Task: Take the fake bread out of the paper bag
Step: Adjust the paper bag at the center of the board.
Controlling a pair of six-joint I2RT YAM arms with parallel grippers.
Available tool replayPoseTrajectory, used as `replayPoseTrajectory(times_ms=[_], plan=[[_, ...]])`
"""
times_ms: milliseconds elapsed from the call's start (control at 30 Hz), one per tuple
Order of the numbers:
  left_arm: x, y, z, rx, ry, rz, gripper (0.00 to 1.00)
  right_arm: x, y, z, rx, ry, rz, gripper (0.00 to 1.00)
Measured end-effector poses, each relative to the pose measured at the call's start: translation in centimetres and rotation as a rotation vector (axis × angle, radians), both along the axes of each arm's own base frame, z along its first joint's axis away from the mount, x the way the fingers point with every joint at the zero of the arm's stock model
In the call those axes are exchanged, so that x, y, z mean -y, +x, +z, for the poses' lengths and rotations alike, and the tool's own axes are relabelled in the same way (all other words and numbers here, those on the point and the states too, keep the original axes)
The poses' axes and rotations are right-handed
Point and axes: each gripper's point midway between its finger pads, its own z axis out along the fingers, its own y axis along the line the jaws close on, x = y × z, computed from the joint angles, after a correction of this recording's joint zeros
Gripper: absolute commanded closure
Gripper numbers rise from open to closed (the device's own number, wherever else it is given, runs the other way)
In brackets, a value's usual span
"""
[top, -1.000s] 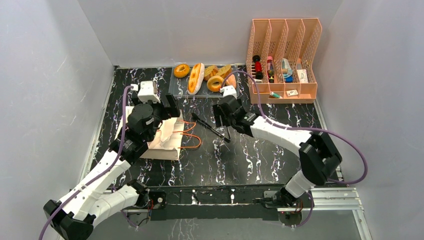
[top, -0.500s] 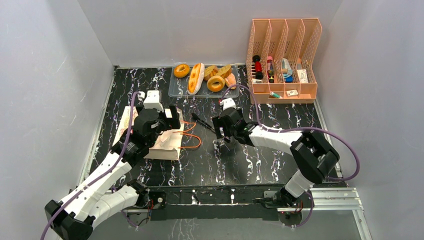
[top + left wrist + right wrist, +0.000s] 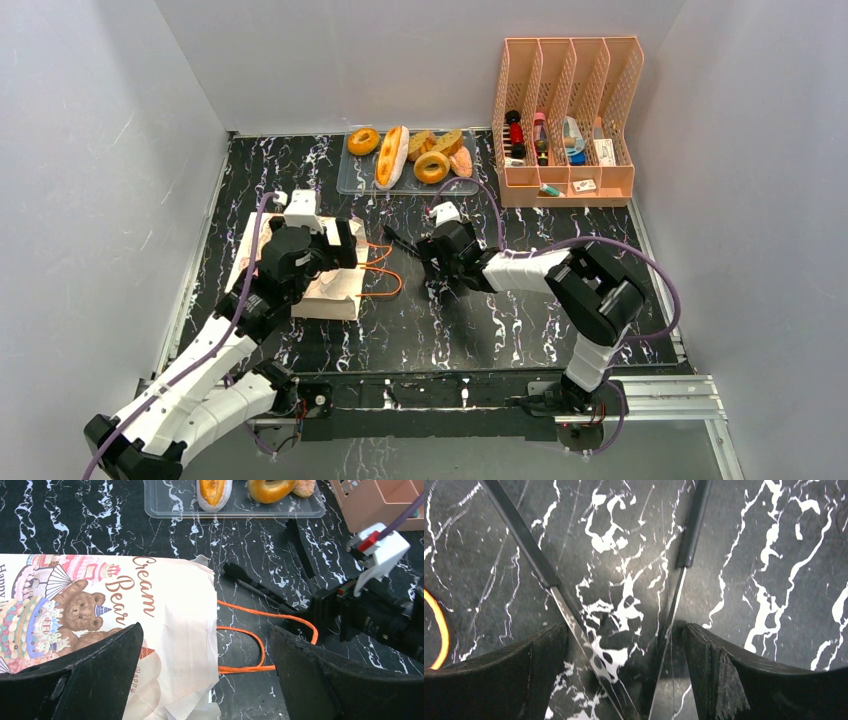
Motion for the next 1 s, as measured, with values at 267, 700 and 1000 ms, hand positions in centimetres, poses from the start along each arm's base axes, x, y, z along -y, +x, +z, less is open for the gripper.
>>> replayPoseTrajectory(times_ms=[267, 700, 1000], plan=[[0.4, -0.5, 0.2, 0.005, 0.003, -0.049, 0.02, -1.5, 1.6, 0.0, 0.047, 0.03, 0.01, 0.15], [1.0, -2.1, -3.8, -0.205, 0.157, -0.14, 0.02, -1.6, 1.8, 0.0, 0.055, 0.033, 0.012, 0.15], [1.5, -4.7, -3.9, -0.293, 0.239, -0.187, 0.02, -1.6, 1.9, 0.1, 0.06, 0.022, 0.024, 0.15]])
